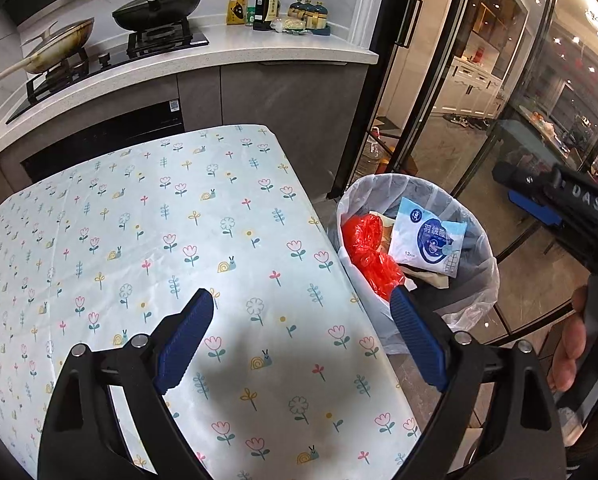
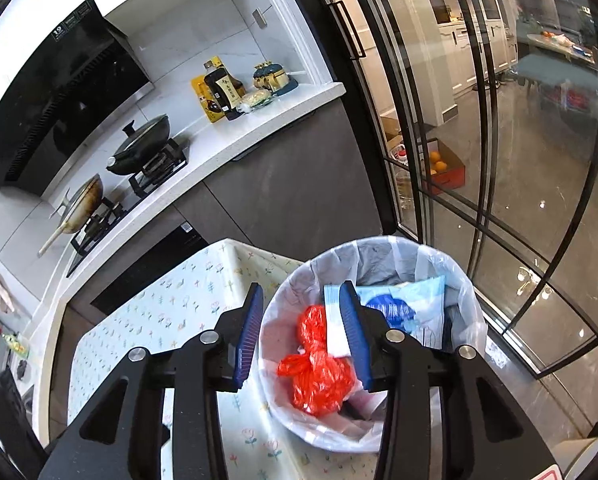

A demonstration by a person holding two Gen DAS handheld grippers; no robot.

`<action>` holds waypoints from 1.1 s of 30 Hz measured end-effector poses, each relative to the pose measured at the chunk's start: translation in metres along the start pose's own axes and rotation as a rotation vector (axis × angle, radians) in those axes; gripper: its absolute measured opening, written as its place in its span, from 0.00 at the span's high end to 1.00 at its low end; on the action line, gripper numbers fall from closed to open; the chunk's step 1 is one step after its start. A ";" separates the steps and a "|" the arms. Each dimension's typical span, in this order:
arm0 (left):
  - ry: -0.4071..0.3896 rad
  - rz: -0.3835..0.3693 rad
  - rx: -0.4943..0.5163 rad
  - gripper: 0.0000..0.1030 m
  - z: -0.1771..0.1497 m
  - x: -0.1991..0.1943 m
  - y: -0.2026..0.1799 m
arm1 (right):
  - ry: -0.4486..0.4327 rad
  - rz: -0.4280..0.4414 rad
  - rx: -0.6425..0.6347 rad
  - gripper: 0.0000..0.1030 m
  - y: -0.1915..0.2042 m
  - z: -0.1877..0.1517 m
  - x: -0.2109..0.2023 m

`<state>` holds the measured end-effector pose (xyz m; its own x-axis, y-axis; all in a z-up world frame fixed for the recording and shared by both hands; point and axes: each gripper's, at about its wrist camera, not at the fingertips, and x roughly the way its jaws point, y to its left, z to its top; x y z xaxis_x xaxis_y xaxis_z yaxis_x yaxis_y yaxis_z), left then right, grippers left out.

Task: Collect trash

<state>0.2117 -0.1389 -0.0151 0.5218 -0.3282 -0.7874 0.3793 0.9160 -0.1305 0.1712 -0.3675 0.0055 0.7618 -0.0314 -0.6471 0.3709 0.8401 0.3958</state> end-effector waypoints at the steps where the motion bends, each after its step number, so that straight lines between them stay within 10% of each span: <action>1: 0.000 0.004 -0.001 0.17 -0.001 -0.001 0.000 | 0.003 -0.005 -0.006 0.61 0.000 -0.004 -0.002; 33: -0.007 0.157 0.114 0.09 -0.067 -0.040 -0.024 | 0.052 -0.166 -0.257 0.18 0.014 -0.108 -0.085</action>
<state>0.1303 -0.1318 -0.0207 0.5865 -0.1855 -0.7884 0.3766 0.9242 0.0627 0.0542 -0.2946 -0.0049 0.6713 -0.1571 -0.7243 0.3359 0.9357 0.1084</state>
